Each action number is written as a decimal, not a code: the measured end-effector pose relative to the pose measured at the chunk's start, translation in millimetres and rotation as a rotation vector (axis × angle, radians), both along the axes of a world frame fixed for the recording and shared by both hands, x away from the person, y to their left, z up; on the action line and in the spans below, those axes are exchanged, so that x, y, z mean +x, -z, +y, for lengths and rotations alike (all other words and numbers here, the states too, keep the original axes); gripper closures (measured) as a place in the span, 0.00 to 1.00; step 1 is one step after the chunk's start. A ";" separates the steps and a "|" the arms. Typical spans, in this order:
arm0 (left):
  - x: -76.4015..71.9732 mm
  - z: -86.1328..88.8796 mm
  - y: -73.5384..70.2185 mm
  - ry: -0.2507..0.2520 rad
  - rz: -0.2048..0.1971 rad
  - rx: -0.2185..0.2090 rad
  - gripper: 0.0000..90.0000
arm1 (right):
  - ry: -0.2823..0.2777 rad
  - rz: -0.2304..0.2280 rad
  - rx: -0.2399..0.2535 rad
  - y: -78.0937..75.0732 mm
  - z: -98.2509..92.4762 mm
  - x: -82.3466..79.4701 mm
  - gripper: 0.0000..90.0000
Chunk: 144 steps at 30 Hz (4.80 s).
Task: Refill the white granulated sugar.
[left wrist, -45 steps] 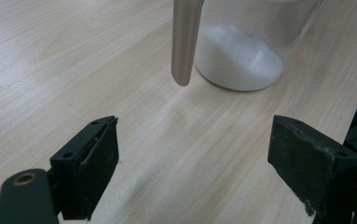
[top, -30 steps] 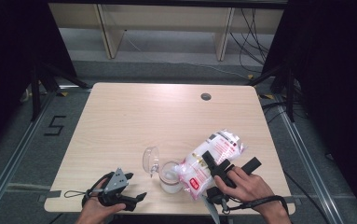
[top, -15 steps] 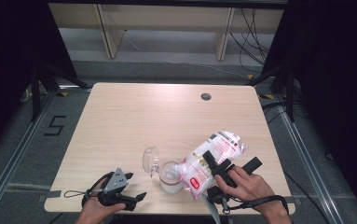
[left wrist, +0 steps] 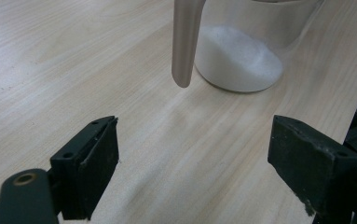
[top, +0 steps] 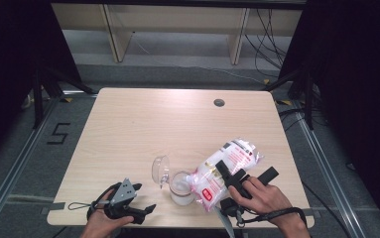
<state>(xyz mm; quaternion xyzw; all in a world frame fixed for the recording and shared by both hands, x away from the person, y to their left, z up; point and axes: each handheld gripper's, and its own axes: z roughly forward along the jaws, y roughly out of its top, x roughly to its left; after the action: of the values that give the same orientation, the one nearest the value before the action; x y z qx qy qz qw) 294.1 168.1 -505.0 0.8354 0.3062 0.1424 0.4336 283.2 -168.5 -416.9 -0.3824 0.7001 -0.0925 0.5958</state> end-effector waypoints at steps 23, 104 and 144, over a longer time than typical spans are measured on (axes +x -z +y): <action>-1.0 -1.5 -0.1 -0.007 0.009 -0.028 0.18 | 0.023 -0.002 0.044 1.8 -2.5 0.0 0.77; -0.7 0.2 -1.1 -0.010 0.005 -0.009 0.18 | 0.032 -0.018 0.035 -0.3 -4.8 -0.9 0.78; 0.0 0.0 -0.4 -0.017 0.006 -0.036 0.18 | 0.010 -0.015 -0.020 -0.9 -2.2 0.3 0.78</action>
<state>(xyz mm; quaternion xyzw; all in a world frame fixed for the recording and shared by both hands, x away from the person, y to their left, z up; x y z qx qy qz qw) 294.1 168.1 -504.6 0.8253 0.3173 0.1382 0.4462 283.4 -170.7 -416.0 -0.3840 0.6966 -0.1052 0.5968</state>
